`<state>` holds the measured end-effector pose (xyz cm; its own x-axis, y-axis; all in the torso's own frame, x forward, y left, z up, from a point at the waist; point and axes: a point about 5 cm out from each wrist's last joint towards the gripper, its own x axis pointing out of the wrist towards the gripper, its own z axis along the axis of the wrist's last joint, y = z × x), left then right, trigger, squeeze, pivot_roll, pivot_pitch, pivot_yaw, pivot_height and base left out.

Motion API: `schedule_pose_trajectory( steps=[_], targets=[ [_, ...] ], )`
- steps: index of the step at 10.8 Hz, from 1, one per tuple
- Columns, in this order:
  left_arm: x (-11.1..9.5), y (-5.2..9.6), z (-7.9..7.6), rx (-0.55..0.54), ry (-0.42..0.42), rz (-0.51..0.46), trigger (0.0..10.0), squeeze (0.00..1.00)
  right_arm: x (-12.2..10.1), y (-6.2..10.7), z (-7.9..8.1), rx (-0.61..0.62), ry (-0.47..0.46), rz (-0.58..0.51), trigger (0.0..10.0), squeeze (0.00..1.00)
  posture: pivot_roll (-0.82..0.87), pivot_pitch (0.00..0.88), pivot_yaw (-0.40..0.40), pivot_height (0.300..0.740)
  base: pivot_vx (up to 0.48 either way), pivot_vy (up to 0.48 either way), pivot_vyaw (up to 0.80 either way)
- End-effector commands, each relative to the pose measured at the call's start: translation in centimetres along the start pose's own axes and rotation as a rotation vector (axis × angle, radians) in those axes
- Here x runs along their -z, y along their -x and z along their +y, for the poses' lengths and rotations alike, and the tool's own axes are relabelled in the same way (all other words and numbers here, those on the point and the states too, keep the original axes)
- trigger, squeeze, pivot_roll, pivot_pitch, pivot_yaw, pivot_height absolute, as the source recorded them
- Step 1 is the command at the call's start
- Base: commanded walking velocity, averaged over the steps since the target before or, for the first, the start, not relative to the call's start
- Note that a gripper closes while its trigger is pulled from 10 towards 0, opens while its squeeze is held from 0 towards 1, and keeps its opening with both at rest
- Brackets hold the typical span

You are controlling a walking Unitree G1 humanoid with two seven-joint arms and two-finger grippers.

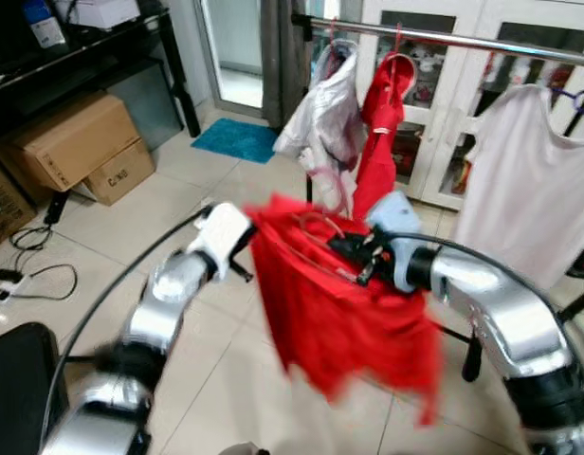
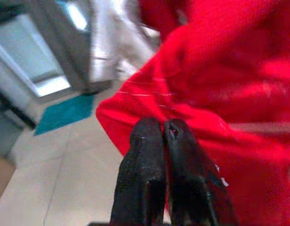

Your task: Hang hanger

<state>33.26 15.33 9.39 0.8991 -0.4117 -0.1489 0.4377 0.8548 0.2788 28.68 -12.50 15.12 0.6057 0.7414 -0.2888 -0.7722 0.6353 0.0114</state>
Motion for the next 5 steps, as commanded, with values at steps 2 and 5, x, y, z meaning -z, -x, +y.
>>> schedule_pose_trajectory(
  steps=[2,5],
  targets=[
    [-1.4,0.0,0.2,-0.119,0.111,-0.159,10.0,1.00,-1.1,0.5,0.9,-0.074,-0.066,-0.121,0.0,0.00,-0.15,0.000,0.087,0.740,0.000,0.000,0.00],
    [-1.4,-0.2,0.1,-0.145,0.077,-0.160,10.0,1.00,-2.1,0.5,1.8,-0.140,-0.090,-0.207,0.0,0.00,-0.15,0.000,0.091,0.740,0.000,0.000,0.00]
  ],
)
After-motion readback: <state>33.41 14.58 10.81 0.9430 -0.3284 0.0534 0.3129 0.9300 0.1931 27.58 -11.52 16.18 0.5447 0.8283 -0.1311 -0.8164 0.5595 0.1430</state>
